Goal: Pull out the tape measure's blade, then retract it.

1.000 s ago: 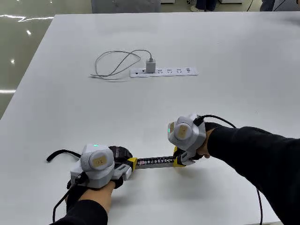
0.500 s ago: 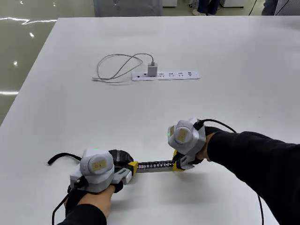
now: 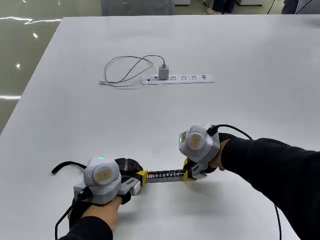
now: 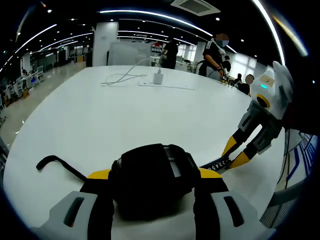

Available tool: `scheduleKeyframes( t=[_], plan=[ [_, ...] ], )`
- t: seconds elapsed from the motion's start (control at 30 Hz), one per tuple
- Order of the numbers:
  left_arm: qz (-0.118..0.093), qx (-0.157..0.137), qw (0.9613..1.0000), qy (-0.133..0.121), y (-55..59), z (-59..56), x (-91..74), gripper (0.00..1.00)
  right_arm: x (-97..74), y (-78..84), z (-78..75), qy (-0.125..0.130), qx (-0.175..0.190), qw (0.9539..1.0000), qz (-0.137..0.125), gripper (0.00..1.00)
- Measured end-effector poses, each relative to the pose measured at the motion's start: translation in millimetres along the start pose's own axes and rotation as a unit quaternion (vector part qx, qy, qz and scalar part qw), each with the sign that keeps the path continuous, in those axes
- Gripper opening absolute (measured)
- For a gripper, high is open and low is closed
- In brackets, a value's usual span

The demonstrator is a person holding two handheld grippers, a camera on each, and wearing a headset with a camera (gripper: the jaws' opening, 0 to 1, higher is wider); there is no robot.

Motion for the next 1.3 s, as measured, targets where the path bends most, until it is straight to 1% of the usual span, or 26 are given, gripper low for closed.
scheduleKeyframes(
  t=[0.13,0.53,0.6,0.7,1.23,1.3],
  plan=[
    [-0.001,-0.001,1.0,0.001,-0.3,0.4,0.1,0.6,0.7,-1.8,-0.6,-0.003,0.006,1.0,-0.004,0.1],
    [-0.005,-0.004,1.0,0.006,-1.5,1.5,0.5,0.6,1.9,-6.2,-0.7,-0.007,0.007,0.9999,-0.011,0.1],
    [-0.005,-0.005,0.9999,0.007,-1.5,1.7,0.4,0.6,2.4,-7.0,-0.4,-0.008,-0.001,0.9999,-0.013,0.1],
    [-0.004,-0.004,1.0,0.007,-1.9,1.8,0.5,0.6,3.9,-8.8,1.0,-0.007,-0.028,0.9993,-0.021,0.1],
    [-0.004,-0.007,0.9999,0.008,-2.0,1.6,0.1,0.6,7.2,-17.0,0.9,-0.008,-0.012,0.9995,-0.029,0.1],
    [-0.005,-0.007,0.9999,0.009,-2.0,1.5,0.1,0.6,7.8,-18.2,1.5,-0.009,-0.022,0.9992,-0.032,0.1]
  ],
)
Point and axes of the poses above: the centre of the closed fingertips' face, and the gripper's own axes: x roughly forward along the fingers, z roughly to its left, y roughly out of its underside, the point moved 2 cm from there along -x, roughly backward along the fingers, and after that the axes turned 2 degrees about y, right-handed, at the moved point
